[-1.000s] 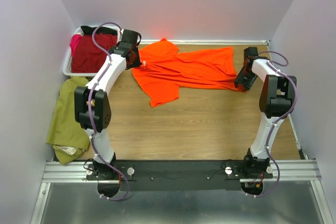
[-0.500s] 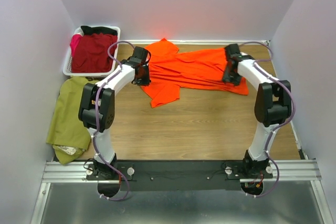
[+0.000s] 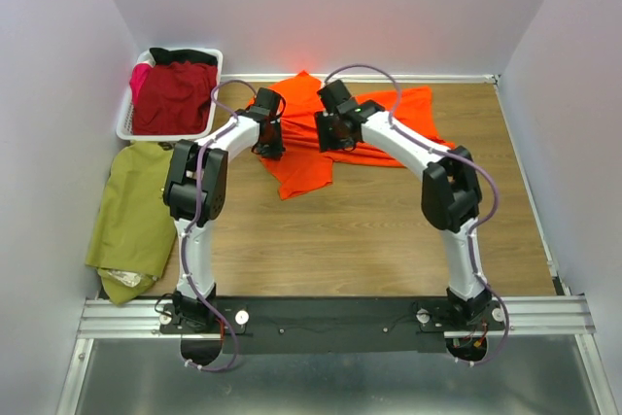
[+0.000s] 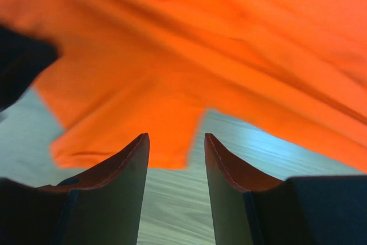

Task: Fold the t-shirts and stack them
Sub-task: Flatten out the tshirt

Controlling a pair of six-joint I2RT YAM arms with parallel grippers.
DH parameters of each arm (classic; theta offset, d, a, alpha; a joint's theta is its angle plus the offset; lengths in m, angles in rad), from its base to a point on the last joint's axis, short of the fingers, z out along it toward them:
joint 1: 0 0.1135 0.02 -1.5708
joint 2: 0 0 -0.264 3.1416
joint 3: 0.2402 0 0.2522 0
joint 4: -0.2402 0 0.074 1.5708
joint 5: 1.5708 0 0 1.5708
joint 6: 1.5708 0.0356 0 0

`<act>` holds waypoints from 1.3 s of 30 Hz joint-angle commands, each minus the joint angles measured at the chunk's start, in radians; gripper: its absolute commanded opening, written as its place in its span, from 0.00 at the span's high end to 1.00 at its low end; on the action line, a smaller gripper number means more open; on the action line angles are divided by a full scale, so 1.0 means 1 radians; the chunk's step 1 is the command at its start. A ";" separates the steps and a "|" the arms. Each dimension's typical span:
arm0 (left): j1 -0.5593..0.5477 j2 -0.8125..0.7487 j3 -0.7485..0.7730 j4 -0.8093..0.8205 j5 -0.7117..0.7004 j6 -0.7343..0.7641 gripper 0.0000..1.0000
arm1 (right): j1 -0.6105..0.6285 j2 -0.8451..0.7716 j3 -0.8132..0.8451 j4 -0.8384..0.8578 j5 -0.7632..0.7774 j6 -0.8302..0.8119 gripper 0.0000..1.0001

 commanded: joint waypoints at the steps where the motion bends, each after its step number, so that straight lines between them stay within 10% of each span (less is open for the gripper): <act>1: 0.002 0.030 0.017 -0.011 -0.002 -0.014 0.80 | 0.066 0.090 0.082 0.000 -0.181 -0.077 0.48; 30: 0.101 0.160 0.186 -0.065 -0.071 0.043 0.80 | 0.109 0.103 -0.233 0.034 -0.245 -0.097 0.53; 39: 0.088 -0.043 0.086 -0.041 -0.109 0.095 0.79 | 0.109 0.078 -0.211 0.062 -0.224 -0.082 0.52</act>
